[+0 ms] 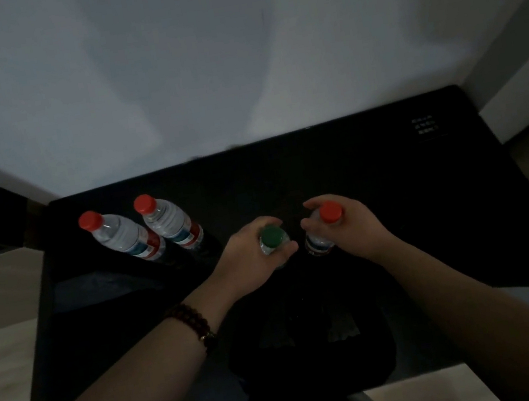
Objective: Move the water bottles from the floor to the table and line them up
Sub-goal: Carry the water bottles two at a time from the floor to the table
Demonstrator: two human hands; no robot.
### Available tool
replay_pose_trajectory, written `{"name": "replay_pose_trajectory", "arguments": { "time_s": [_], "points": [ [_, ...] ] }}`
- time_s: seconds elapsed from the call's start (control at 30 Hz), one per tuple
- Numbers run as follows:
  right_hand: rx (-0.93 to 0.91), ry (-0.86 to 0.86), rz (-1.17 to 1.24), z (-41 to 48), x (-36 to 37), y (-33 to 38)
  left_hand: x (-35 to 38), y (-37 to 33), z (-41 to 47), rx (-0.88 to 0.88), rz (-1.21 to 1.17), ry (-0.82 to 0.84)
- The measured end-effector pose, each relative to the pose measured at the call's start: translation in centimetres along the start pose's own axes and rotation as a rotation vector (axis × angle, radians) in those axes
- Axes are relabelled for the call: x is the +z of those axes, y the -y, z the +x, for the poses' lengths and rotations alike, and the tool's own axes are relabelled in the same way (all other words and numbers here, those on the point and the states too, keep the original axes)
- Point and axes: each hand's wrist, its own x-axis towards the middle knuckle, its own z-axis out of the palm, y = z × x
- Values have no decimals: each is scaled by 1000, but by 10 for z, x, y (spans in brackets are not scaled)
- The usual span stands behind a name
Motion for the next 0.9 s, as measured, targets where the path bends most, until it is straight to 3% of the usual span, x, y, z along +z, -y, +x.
{"name": "replay_pose_trajectory", "arguments": {
  "time_s": [0.27,0.47,0.6,0.77,0.9],
  "points": [
    [-91,-14,-117,-16,-18,30,-22,-13,-15,76,128,-15],
    [-246,-64,-328,-38,-18,74,-71,-28,-57,210,289,-171],
    [-493,-110,-476,-52,0,117,-102,-14,-95,126,327,-326],
    [-674,25,-847,-62,66,168,-127,32,-151,-76,425,-404],
    [-700,265,-986,-77,137,187,-135,86,-208,-277,433,-363]
  ]
}}
